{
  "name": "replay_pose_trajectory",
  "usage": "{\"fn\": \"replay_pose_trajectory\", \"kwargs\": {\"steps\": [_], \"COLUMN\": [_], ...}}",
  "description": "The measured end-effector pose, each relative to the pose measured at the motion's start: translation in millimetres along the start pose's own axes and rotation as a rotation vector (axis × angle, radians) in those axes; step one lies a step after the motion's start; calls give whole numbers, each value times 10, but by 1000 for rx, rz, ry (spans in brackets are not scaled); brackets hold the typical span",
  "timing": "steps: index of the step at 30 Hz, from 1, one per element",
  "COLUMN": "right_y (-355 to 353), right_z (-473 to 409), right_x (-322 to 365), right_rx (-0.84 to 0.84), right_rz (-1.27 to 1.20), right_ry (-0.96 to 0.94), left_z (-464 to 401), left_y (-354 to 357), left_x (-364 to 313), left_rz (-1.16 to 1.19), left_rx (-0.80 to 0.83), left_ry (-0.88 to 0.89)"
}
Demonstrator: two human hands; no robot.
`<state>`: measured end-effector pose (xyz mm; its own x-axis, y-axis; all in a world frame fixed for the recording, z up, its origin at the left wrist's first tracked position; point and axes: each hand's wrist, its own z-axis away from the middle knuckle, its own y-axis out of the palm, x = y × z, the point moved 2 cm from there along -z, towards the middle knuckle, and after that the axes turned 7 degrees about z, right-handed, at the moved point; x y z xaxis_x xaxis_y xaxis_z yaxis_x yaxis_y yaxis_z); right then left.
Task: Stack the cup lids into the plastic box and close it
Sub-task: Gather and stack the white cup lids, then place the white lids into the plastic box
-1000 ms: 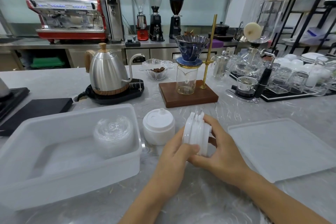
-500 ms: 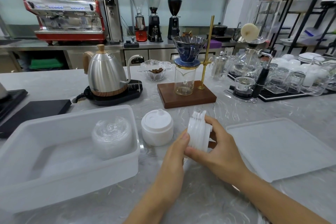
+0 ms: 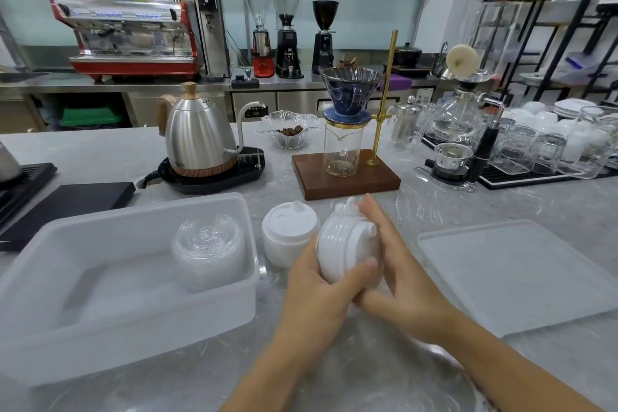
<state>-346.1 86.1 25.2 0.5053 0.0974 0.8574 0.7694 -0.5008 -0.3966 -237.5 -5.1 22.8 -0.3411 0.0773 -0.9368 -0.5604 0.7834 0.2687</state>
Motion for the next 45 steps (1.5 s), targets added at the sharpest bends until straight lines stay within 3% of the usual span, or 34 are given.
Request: {"fn": "replay_pose_trajectory", "kwargs": {"steps": [5, 12, 21, 32, 45], "right_y": [-219, -260, -353, 331, 1055], "right_z": [-108, -141, -160, -790, -1260], "right_x": [46, 101, 389, 1192, 1651], "right_rx": [-46, -89, -116, 74, 270], "right_rz": [-332, -356, -338, -281, -197], "right_ry": [-1, 97, 56, -41, 11], "left_z": [-48, -41, -40, 92, 317], "left_y": [-29, -70, -77, -1033, -2056], "left_x": [-78, -157, -449, -1412, -2037], "left_rz": [97, 115, 44, -96, -312], "left_rx": [-47, -106, -105, -154, -199], "left_ry": [-8, 0, 7, 93, -60]}}
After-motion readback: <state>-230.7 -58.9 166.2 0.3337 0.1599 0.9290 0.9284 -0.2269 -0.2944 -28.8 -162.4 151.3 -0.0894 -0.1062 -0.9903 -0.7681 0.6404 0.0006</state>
